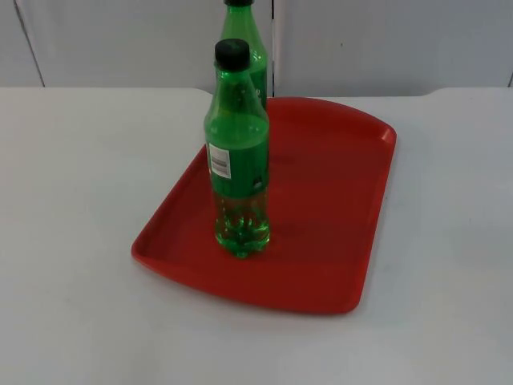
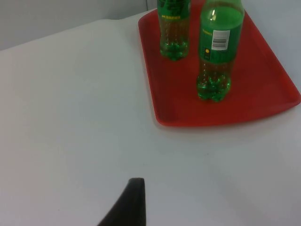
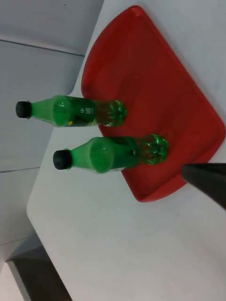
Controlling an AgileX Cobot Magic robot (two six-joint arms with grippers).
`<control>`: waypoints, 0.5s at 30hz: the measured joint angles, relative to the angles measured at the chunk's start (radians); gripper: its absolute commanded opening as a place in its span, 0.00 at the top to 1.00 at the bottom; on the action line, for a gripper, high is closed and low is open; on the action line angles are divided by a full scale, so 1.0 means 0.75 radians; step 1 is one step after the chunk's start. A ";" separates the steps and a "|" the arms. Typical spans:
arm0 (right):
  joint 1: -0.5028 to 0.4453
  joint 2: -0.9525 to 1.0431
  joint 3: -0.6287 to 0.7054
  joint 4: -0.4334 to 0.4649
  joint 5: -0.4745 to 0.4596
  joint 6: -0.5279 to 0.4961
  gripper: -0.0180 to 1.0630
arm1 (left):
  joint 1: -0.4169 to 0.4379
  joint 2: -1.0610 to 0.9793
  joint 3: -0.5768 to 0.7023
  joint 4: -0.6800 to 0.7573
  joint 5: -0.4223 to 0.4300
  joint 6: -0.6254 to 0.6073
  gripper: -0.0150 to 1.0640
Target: Place the bottle upright on the tray.
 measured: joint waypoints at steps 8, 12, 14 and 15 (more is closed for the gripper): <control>0.000 -0.179 0.003 -0.003 0.151 0.000 0.01 | 0.000 0.000 0.000 0.000 0.000 0.000 0.01; 0.000 -0.272 0.036 -0.006 0.189 0.000 0.01 | 0.000 0.000 0.000 0.000 0.000 0.000 0.01; 0.000 -0.347 0.077 -0.011 0.231 0.000 0.01 | 0.000 0.000 0.000 0.000 0.000 0.000 0.01; 0.000 -0.379 0.088 -0.012 0.245 0.000 0.01 | 0.000 0.000 0.000 0.000 0.000 0.000 0.01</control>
